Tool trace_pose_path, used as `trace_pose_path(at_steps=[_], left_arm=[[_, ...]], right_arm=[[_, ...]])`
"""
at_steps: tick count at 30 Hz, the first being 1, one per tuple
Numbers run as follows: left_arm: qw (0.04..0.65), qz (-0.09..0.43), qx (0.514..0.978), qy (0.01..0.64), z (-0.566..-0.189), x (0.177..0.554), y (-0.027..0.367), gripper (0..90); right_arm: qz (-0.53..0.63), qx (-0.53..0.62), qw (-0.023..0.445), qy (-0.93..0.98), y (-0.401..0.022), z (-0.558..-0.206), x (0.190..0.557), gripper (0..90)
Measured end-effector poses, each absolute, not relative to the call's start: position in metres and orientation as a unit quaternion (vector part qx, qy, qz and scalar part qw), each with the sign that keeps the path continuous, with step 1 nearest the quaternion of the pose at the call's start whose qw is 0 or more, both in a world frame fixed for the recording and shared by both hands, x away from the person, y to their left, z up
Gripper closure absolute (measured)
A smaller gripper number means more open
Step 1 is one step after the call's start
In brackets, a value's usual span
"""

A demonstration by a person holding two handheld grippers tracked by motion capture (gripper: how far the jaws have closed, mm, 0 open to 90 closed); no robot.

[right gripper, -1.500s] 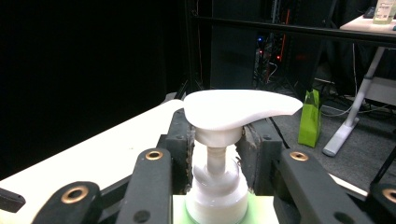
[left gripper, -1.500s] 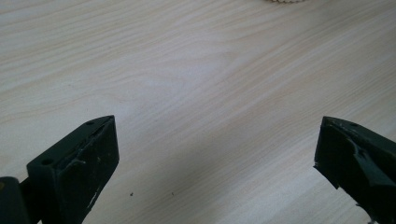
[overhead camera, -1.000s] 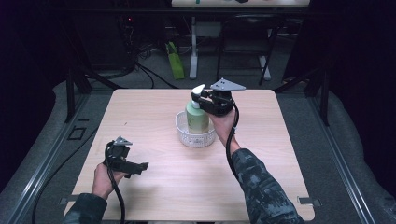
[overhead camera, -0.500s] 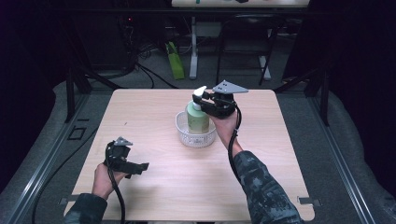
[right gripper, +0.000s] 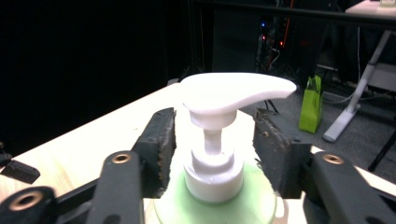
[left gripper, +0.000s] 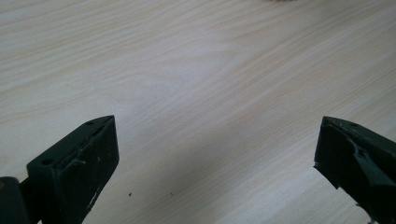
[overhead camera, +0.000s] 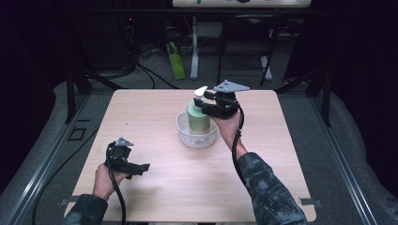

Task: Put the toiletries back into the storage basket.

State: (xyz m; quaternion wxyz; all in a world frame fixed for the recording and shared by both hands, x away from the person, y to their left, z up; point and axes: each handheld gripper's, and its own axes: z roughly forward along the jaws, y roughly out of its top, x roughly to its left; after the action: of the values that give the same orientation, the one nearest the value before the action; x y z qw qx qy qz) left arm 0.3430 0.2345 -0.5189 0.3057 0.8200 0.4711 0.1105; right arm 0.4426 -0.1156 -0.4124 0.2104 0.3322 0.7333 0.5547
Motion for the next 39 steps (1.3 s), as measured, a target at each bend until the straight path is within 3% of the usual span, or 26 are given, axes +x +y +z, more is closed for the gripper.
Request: trace_pose_path(at_steps=[13,30,39], left_arm=[[0.305,0.109,0.821,0.471,-0.519,0.343,0.234,0.0],[0.304,0.108,0.821,0.471,-0.519,0.343,0.233,0.0],[0.303,0.109,0.822,0.470,-0.519,0.343,0.232,0.0]], right_arm=[[0.508,0.366,0.187,0.757,-0.127,-0.403,0.434,16.5],[0.443,0.375,0.179,0.795,-0.161,-0.402,0.401,3.0],[0.422,0.394,0.174,0.798,-0.192,-0.416,0.373,1.2]])
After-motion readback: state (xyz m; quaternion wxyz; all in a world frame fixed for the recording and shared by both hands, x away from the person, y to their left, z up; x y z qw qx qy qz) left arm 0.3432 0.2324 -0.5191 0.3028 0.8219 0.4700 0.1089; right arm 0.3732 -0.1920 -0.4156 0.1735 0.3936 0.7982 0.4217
